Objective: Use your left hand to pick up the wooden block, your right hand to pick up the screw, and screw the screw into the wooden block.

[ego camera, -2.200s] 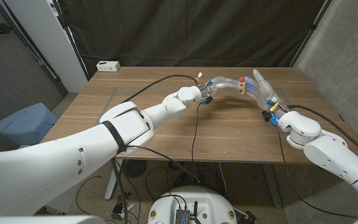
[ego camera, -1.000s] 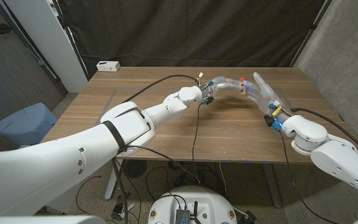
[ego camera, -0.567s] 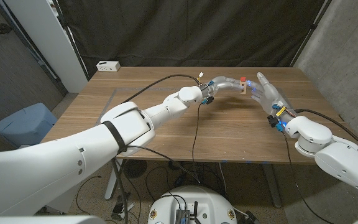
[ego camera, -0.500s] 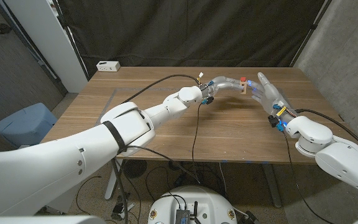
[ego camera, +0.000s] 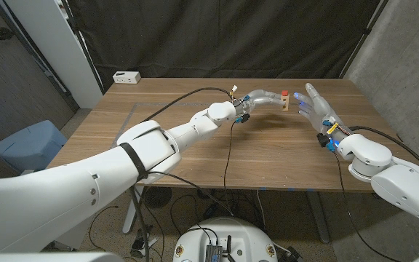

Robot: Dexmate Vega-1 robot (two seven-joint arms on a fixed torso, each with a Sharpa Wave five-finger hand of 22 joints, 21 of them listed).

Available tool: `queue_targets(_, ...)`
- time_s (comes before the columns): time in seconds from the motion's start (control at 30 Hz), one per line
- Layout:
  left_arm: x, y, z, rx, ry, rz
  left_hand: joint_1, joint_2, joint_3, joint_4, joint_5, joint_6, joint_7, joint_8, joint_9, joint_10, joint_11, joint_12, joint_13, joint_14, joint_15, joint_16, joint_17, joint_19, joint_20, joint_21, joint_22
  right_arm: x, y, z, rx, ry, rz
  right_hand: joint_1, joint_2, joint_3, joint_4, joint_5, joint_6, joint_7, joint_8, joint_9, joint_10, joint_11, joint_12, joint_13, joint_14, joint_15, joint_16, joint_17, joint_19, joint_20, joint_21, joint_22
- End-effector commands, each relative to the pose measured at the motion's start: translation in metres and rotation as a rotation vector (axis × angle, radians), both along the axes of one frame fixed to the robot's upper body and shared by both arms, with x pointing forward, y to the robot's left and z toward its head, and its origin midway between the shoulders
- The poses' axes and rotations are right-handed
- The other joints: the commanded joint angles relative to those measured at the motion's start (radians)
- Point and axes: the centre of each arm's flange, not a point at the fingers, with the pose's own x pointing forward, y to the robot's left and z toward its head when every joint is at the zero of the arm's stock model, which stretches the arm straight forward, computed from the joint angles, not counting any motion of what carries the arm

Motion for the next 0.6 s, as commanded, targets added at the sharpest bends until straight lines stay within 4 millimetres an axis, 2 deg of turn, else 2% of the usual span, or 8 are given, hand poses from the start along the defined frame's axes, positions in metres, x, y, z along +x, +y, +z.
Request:
queue_targets(0.03, -0.001, 0.003, -0.002, -0.003, -0.009, -0.016, 0.000, 0.008, 0.007, 0.013, 0.006, 0.031, -0.009, 0.011, 0.003, 0.001, 0.001, 0.002, 0.002, 0.013, -0.069, 0.002, 0.003, 0.009, 0.005, 0.001, 0.004, 0.010, -0.001, 0.005, -0.006, -0.002, 0.006, 0.005, 0.005, 0.001, 0.005, 0.007, -0.001, -0.007, -0.007, 0.000, -0.130, -0.004, 0.001, 0.003, -0.195, -0.001, 0.005, 0.002, -0.004, 0.007, 0.005, 0.002)
queue_targets(0.2, -0.001, 0.004, -0.001, -0.002, -0.012, -0.019, 0.000, 0.008, 0.007, 0.013, 0.006, 0.032, -0.009, 0.011, 0.003, 0.001, 0.000, 0.002, 0.002, 0.014, -0.069, 0.002, 0.002, 0.009, 0.004, 0.001, 0.004, 0.014, 0.000, 0.007, -0.011, -0.005, 0.015, 0.005, 0.004, 0.000, 0.005, 0.007, -0.002, -0.007, -0.006, 0.000, -0.133, -0.004, 0.000, 0.003, -0.195, 0.000, 0.005, 0.002, -0.003, 0.007, 0.005, 0.002)
queue_targets(0.23, -0.001, 0.005, -0.001, -0.002, -0.012, -0.019, -0.001, 0.008, 0.007, 0.014, 0.006, 0.033, -0.009, 0.012, 0.003, 0.003, 0.007, 0.003, 0.002, 0.013, -0.069, 0.002, 0.003, 0.009, 0.004, 0.001, 0.004, 0.015, 0.001, 0.008, -0.012, -0.006, 0.017, 0.005, 0.004, 0.000, 0.005, 0.007, -0.002, -0.009, -0.006, 0.000, -0.134, -0.004, -0.001, 0.003, -0.196, 0.000, 0.005, 0.002, -0.003, 0.007, 0.005, 0.002)
queue_targets(0.6, -0.002, 0.004, 0.000, 0.001, -0.014, -0.019, -0.002, 0.008, 0.007, 0.014, 0.006, 0.032, -0.009, 0.011, 0.003, 0.003, 0.001, 0.003, 0.002, 0.014, -0.069, 0.002, 0.002, 0.010, 0.004, 0.001, 0.004, 0.022, 0.006, 0.013, -0.020, -0.016, 0.036, 0.004, 0.003, 0.000, 0.005, 0.007, -0.007, -0.008, -0.006, -0.001, -0.137, -0.006, -0.002, 0.003, -0.198, 0.000, 0.004, 0.002, -0.005, 0.007, 0.004, 0.002)
